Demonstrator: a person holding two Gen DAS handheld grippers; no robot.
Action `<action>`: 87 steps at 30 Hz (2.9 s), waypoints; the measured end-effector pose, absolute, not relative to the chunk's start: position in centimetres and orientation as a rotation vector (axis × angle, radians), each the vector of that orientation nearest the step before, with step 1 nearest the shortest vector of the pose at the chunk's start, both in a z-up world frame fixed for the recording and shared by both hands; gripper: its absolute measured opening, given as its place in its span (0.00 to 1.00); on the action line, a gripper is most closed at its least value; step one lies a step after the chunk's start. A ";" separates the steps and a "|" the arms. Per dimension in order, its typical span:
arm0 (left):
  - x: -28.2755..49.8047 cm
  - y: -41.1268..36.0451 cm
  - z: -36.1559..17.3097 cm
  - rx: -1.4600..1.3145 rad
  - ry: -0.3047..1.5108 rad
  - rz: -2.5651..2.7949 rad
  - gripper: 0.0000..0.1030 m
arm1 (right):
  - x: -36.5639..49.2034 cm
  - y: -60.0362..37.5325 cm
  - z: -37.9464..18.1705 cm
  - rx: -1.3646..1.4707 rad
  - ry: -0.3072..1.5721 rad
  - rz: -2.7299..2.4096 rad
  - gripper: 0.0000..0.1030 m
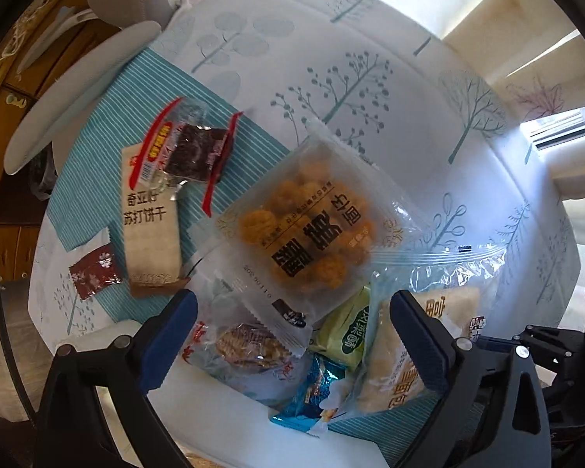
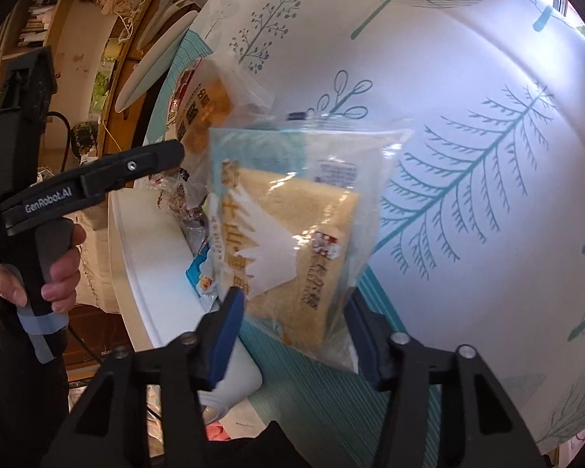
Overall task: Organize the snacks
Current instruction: 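Move the right tool to the large bread bag while the left tool reaches the orange snack bag, then grasp the bread bag with the right tool while the left tool grasps the orange snack bag, then carry both bags over the white tray and open both tools to release them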
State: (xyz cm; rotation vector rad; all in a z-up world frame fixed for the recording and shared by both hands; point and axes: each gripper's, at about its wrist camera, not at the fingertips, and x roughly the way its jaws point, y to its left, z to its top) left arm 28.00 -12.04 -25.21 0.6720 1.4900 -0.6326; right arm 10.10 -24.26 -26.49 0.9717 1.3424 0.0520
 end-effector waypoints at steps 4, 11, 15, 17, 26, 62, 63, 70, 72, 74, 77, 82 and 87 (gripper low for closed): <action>28.3 -12.6 -26.7 0.707 1.506 -0.626 0.97 | 10.0 -24.9 -27.1 0.974 1.354 0.041 0.18; 29.5 -13.2 -27.7 0.648 1.544 -0.643 0.99 | 9.1 -25.9 -27.3 1.027 1.296 0.045 0.05; 30.0 -14.2 -28.4 0.609 1.575 -0.665 1.00 | 8.4 -26.6 -26.5 1.002 1.291 0.022 0.04; 30.3 -14.6 -28.6 0.589 1.584 -0.664 1.00 | 8.1 -27.1 -26.2 0.999 1.291 0.007 0.04; 31.6 -14.9 -29.3 0.565 1.587 -0.658 1.00 | 6.1 -28.1 -25.0 0.944 1.318 -0.027 0.03; 27.4 -18.3 -30.9 0.801 1.384 -0.610 0.92 | 8.1 -27.3 -25.6 0.870 1.318 -0.075 0.24; 27.6 -18.0 -30.8 0.787 1.378 -0.605 0.89 | 8.1 -27.4 -25.5 0.874 1.312 -0.071 0.20; 27.1 -17.0 -29.9 0.717 1.390 -0.600 0.83 | 8.3 -26.9 -24.1 0.818 1.296 -0.044 0.15; 27.1 -16.3 -29.5 0.688 1.417 -0.600 0.83 | 8.2 -26.7 -23.7 0.803 1.289 -0.043 0.15; 26.9 -15.6 -28.8 0.648 1.432 -0.603 0.83 | 8.1 -26.4 -23.0 0.788 1.280 -0.040 0.14; 26.3 -14.8 -27.1 0.621 1.416 -0.594 0.83 | 7.6 -25.9 -22.4 0.779 1.273 -0.036 0.14; 25.5 -13.1 -23.5 0.565 1.393 -0.593 0.83 | 6.6 -25.1 -21.0 0.772 1.246 -0.026 0.14; 24.8 -10.4 -19.1 0.504 1.353 -0.589 0.83 | 5.6 -24.0 -19.0 0.747 1.183 -0.014 0.14</action>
